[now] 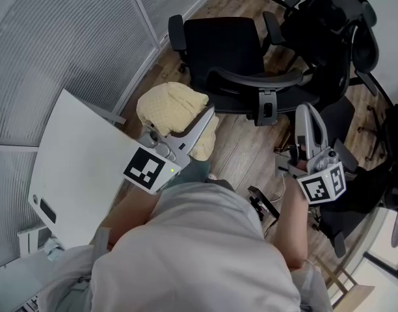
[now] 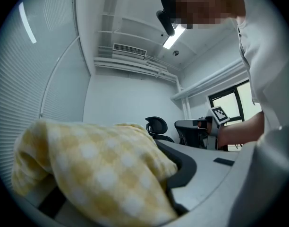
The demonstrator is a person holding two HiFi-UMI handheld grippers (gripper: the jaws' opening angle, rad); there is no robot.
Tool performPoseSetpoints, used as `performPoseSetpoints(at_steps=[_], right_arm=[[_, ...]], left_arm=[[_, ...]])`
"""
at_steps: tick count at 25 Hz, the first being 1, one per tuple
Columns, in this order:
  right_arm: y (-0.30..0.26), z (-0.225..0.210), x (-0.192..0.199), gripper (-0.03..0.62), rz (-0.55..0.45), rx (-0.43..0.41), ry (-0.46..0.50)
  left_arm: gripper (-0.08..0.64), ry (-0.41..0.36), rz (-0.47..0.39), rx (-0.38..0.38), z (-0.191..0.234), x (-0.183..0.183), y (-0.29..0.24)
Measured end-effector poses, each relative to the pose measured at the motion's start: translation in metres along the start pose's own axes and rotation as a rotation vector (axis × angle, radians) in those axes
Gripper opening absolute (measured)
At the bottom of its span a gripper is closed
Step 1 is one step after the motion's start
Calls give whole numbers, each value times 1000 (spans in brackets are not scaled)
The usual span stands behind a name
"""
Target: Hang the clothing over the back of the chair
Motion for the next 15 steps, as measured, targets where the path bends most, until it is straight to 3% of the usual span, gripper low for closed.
performPoseSetpoints(at_steps=[15], right_arm=[[-46,-7,1,23,11,18,21]], left_arm=[[74,47,-1,221,32,5,-44]])
Point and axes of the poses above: the fingertips, and each gripper's own axes: y backward along the fingers, z to its left, x out of its underside, the point moved 5 cm from there along y, backward along the fingers, and after that the axes turned 14 degrees about x, right-handed, at the moved point
